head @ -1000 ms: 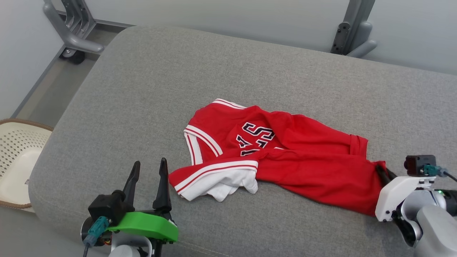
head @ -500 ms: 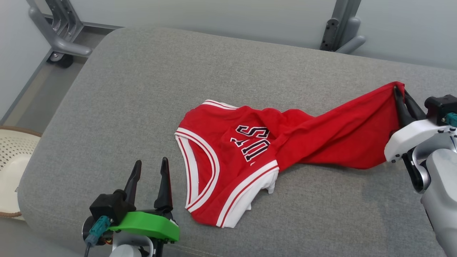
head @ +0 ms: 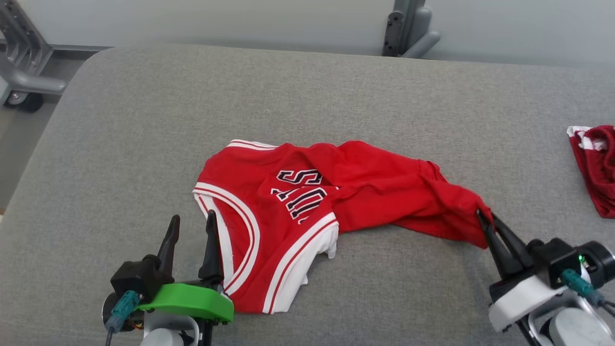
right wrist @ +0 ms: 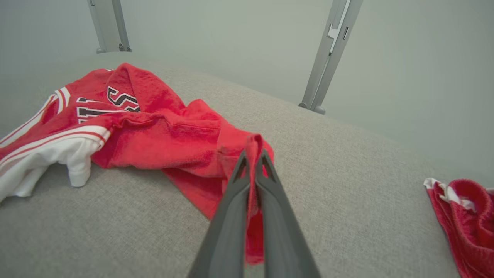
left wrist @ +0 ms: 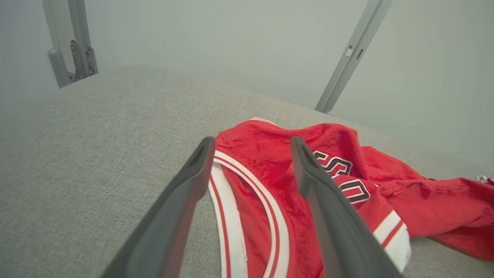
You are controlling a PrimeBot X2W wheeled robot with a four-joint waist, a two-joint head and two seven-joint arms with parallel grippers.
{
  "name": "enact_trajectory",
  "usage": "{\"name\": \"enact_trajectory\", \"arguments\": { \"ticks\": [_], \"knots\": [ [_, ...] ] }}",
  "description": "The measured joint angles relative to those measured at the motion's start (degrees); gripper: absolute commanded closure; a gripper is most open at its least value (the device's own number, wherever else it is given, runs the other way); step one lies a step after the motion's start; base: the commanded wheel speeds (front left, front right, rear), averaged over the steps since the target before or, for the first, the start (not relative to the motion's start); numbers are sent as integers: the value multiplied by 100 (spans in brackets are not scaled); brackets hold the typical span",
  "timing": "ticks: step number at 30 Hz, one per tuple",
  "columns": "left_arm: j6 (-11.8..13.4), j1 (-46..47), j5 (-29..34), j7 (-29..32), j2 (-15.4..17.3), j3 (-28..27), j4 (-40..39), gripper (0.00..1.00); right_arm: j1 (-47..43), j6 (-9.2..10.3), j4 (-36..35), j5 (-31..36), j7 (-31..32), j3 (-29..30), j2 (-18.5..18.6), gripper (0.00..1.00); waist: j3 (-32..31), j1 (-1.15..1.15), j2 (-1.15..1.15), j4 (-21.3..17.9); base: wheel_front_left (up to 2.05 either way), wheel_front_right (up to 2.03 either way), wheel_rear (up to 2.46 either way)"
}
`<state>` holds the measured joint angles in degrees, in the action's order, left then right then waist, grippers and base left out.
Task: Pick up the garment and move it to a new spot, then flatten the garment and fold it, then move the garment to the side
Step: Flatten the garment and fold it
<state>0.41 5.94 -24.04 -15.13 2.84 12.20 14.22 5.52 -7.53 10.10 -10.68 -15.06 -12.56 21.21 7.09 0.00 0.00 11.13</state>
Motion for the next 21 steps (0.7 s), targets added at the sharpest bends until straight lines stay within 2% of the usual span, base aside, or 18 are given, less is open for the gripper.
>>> {"name": "enact_trajectory", "arguments": {
  "ticks": [4,6,7,10,13,14,15,16,21],
  "knots": [
    [-14,1,34,1,0,-60,20,0,-419,0,-288,130,0,-281,10,100,-2,0,0,-213,0,0,0],
    [-24,2,44,1,-1,-80,44,0,-517,0,-365,196,0,-432,56,76,-4,0,0,-311,0,0,0],
    [-36,1,48,0,0,-90,58,0,-569,0,-377,230,0,-510,96,71,-7,0,0,-359,0,0,0],
    [-51,2,53,0,-2,-121,97,0,-712,0,-294,393,0,-723,231,69,-21,0,0,-481,0,0,0],
    [-68,2,100,1,-1,-143,119,0,-814,0,-107,478,0,-861,356,61,-45,0,0,-574,0,0,0],
    [-76,2,101,0,-2,-159,132,0,-851,0,-22,480,0,-869,380,51,-54,0,0,-599,0,0,0],
    [-83,2,104,0,-1,-175,144,0,-891,0,19,494,0,-884,416,32,-64,0,0,-622,0,0,0],
    [-89,1,107,0,-3,-194,159,0,-950,0,40,454,0,-798,403,0,-80,0,0,-662,0,0,0],
    [-93,7,142,0,-2,-286,272,0,-1127,0,-296,159,0,-485,345,0,-123,0,0,-759,0,0,0]
  ]
}}
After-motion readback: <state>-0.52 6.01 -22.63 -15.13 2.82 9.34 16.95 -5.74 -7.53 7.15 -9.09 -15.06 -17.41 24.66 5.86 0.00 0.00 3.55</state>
